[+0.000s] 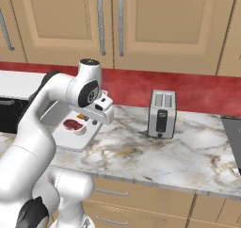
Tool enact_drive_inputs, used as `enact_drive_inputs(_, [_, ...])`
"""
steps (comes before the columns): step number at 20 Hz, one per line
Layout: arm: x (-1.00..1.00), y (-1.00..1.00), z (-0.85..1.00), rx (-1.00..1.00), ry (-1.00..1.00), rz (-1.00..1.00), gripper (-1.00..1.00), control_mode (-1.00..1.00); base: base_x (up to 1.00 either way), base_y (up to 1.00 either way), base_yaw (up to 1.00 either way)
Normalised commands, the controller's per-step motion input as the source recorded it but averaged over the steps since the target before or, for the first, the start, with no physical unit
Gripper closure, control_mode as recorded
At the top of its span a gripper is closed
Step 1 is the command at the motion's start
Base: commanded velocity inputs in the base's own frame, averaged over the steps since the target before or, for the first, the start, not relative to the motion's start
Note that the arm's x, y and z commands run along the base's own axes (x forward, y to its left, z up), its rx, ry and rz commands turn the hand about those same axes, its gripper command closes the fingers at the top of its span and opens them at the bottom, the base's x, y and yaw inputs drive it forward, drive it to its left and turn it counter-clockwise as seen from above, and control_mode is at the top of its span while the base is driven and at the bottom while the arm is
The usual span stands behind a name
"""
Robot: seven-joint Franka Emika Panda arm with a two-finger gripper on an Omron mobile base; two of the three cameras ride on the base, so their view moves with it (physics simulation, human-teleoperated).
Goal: Place the tupperware on the second highest shelf of the fridge. Make space for the tupperware among the existing items by rearranging them on the shelves if needed. Close the fridge door when finished.
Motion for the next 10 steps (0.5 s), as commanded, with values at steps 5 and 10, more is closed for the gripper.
enact_drive_inputs(5, [-0.86, 0.18, 0.39, 0.0, -0.07, 0.0, 1.0, -1.0, 0.0, 0.0, 0.0])
enact_drive_inputs(10, [-0.58, 0.08, 0.44, 0.0, -0.26, 0.0, 1.0, -1.0, 0.0, 0.0, 0.0])
